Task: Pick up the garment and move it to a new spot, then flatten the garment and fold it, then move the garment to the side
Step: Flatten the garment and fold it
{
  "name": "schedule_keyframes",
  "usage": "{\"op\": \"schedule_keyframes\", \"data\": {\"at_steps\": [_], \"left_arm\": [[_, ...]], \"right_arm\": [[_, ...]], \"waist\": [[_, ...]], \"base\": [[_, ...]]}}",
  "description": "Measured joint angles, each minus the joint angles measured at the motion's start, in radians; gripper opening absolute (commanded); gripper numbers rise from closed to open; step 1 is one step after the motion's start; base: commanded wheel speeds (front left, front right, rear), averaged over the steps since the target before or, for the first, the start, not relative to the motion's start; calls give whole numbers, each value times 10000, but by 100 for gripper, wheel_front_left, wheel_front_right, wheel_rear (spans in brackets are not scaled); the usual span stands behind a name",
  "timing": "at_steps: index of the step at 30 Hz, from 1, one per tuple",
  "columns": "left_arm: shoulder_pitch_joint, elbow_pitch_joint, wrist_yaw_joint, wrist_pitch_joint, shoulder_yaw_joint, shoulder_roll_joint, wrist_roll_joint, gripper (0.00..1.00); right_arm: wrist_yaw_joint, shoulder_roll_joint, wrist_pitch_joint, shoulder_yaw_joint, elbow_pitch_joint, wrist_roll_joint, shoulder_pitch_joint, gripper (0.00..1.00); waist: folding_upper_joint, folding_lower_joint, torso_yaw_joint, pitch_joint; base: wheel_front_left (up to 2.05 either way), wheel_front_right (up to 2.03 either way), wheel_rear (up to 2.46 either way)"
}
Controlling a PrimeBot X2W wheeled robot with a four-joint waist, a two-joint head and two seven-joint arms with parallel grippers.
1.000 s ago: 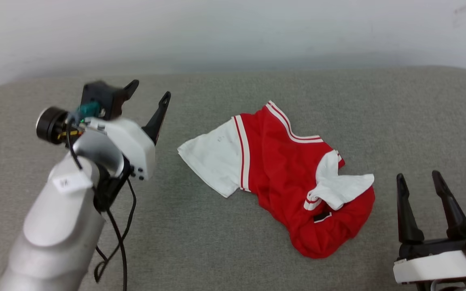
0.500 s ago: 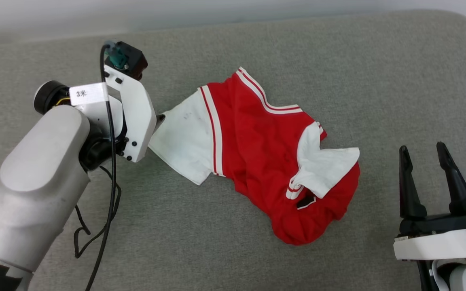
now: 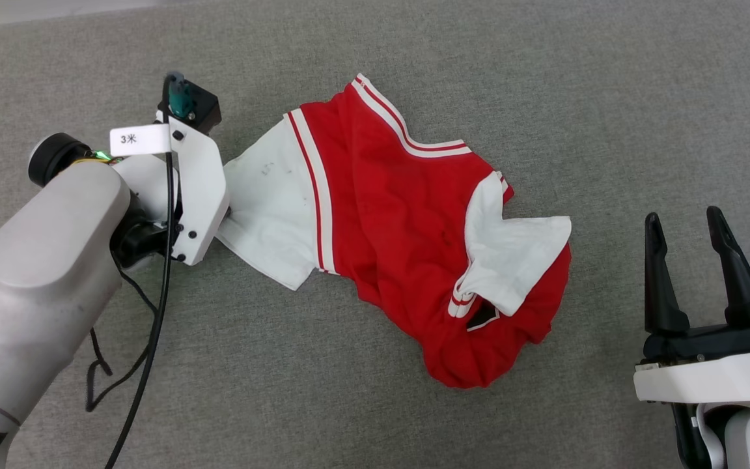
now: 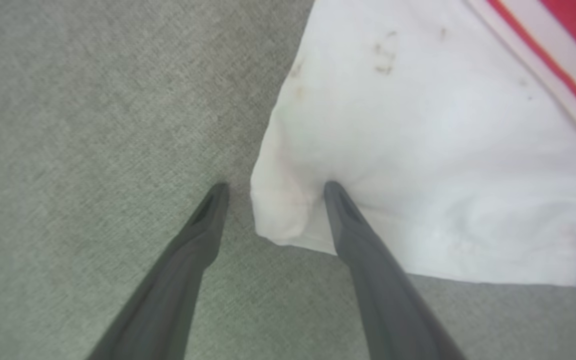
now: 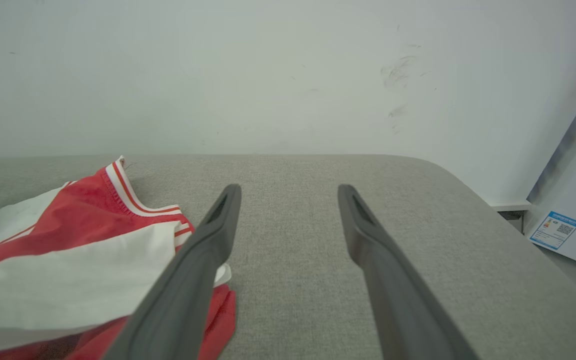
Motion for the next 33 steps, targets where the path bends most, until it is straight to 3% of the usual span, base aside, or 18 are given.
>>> {"op": "schedule_keyframes", "data": {"at_steps": [1, 2, 3, 11, 18, 28, 33], "left_arm": [[-61, -15, 4, 13, -144, 36, -109, 100], [-103, -35, 4, -17, -259, 65, -192, 38], [-111, -52, 4, -88, -374, 75, -295, 0], [-129, 180, -15, -2111, -767, -134, -491, 0], [139, 54, -13, -3825, -376, 376, -704, 0], [2145, -88, 447, -4337, 79, 1676, -1661, 0], [3265, 314, 652, -4393, 228, 1958, -2364, 0]], "right_arm": [[0, 0, 2, -4, 0, 0, -7, 100], [0, 0, 0, -17, 2, 0, -23, 100], [0, 0, 0, -48, 4, -2, -39, 100], [0, 0, 0, -138, 81, -117, 50, 100], [0, 2, 2, -226, 142, -209, 479, 100], [0, 2, 2, -215, 174, -244, 726, 100], [0, 2, 0, -205, 201, -244, 792, 100]], "waist": [[0, 0, 0, 8], [0, 0, 11, 8], [0, 0, 33, 2], [0, 1, 399, -457], [0, 0, 964, -1198], [0, -1, 1888, -1892], [0, -1, 2010, -1962]], "base": [[0, 0, 0], [0, 0, 0], [0, 0, 0], [0, 0, 0], [0, 0, 0], [0, 0, 0], [0, 0, 0]]}}
